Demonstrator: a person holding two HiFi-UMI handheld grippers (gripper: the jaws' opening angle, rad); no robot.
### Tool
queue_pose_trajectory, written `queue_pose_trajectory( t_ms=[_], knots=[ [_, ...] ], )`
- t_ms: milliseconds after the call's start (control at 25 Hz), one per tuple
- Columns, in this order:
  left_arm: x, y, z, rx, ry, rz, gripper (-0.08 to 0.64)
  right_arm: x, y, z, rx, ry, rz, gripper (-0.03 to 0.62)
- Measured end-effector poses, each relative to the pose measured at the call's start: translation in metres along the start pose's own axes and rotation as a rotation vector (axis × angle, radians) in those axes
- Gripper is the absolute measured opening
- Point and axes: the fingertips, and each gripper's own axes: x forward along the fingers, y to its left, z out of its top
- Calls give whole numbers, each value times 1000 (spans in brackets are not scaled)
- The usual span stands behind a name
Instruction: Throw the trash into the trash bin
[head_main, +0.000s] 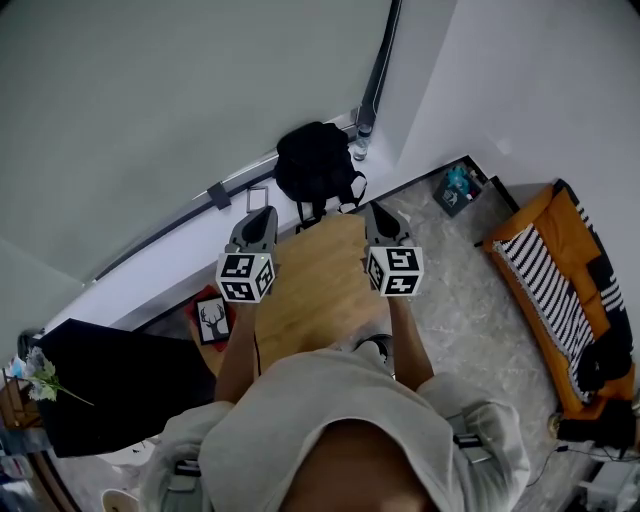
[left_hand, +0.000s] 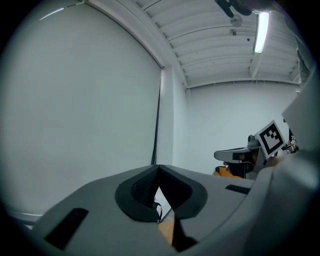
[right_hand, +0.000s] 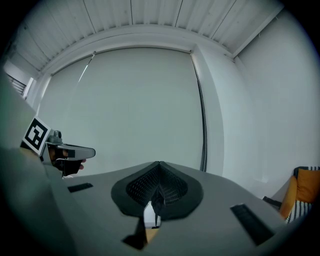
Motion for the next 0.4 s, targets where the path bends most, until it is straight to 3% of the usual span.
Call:
queue_pose_trajectory(
  t_ms=[400],
  knots=[
    [4, 3, -5, 4, 8, -1, 17, 7, 1, -4, 5, 4, 7, 28]
  ],
)
